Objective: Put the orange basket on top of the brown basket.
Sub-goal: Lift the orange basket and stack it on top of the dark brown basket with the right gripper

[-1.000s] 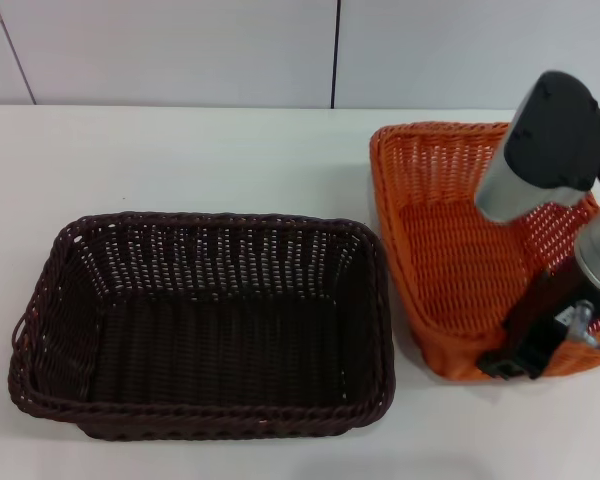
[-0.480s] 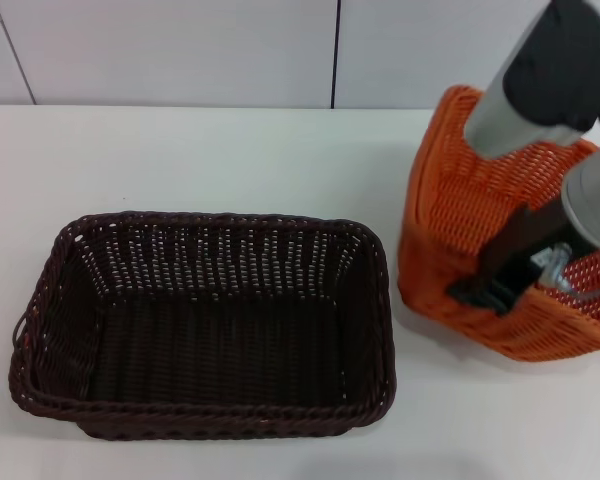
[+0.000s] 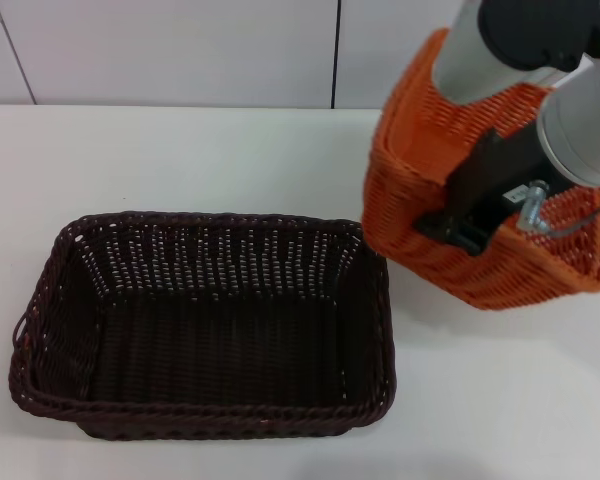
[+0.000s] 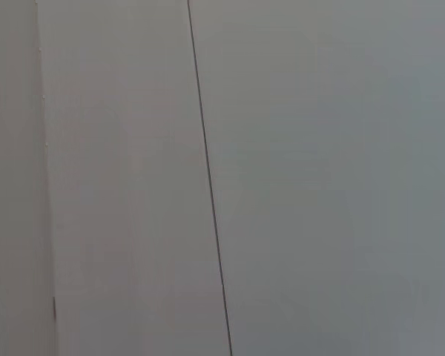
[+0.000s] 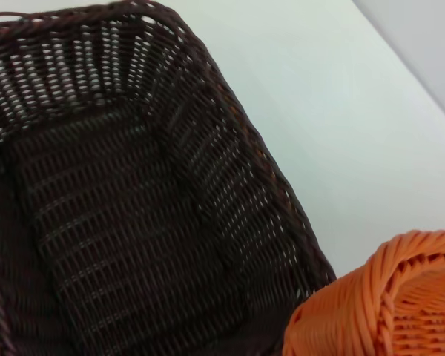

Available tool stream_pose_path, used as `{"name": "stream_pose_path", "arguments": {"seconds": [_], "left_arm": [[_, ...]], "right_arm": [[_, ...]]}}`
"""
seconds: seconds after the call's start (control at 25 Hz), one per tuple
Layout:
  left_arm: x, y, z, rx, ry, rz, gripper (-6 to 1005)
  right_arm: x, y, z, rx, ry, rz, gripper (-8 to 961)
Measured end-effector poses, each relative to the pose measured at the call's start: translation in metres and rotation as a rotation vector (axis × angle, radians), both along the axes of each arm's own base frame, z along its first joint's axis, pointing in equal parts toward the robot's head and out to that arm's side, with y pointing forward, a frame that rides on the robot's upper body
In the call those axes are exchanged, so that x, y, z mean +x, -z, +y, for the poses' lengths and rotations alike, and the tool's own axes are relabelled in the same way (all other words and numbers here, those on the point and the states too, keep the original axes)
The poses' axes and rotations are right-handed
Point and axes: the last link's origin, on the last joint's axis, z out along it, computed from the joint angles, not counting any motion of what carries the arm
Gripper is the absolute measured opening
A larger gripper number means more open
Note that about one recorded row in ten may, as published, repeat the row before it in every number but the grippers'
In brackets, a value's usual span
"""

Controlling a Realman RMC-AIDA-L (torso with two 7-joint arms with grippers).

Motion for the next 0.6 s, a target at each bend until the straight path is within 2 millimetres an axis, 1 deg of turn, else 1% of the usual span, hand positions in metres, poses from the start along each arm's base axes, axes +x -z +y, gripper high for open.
{"name": "stream_pose_path", "arguments": {"seconds": [0.04,0.08,0.12,0.24,0.28,0.32,0.36,0.4,0.44,0.48,0.52,0.6], "left_arm": [[0.0,0.0,0.0,0.001,-0.001,-0.001,667],[0.0,0.0,0.0,0.001,-0.001,-0.001,667],[0.0,0.0,0.0,0.0,-0.002,-0.001,667],[0.0,0.001,0.001,-0.001,-0.004,-0.008,667],[0.0,0.001,0.001,0.001,-0.004,-0.009,667],[0.0,0.001,0.001,0.001,-0.004,-0.009,667],[0.0,0.001,0.0,0.014,-0.003,-0.022,667],[0.0,0.0,-0.001,0.02,-0.001,-0.028,667],[0.0,0.0,-0.001,0.02,-0.001,-0.028,667],[-0.001,-0.001,-0.003,0.037,0.007,-0.049,668],[-0.001,-0.002,-0.004,0.04,0.01,-0.054,668],[-0.002,-0.002,-0.005,0.044,0.011,-0.063,668]], "right_arm": [[-0.004,0.0,-0.001,-0.008,-0.037,-0.01,125],[-0.012,0.0,-0.003,-0.026,-0.117,-0.031,123],[-0.012,0.0,-0.003,-0.026,-0.117,-0.031,123],[-0.023,0.001,-0.011,-0.081,-0.274,-0.095,122],[-0.029,0.006,-0.023,-0.147,-0.444,-0.168,122],[-0.029,0.006,-0.023,-0.147,-0.444,-0.168,122],[-0.031,0.007,-0.027,-0.162,-0.5,-0.192,122],[-0.036,0.009,-0.036,-0.183,-0.634,-0.242,123],[-0.036,0.009,-0.036,-0.183,-0.634,-0.242,123],[-0.038,0.008,-0.042,-0.199,-0.741,-0.274,123],[-0.038,0.008,-0.042,-0.199,-0.741,-0.274,123],[-0.035,0.01,-0.046,-0.231,-0.844,-0.304,123]]}}
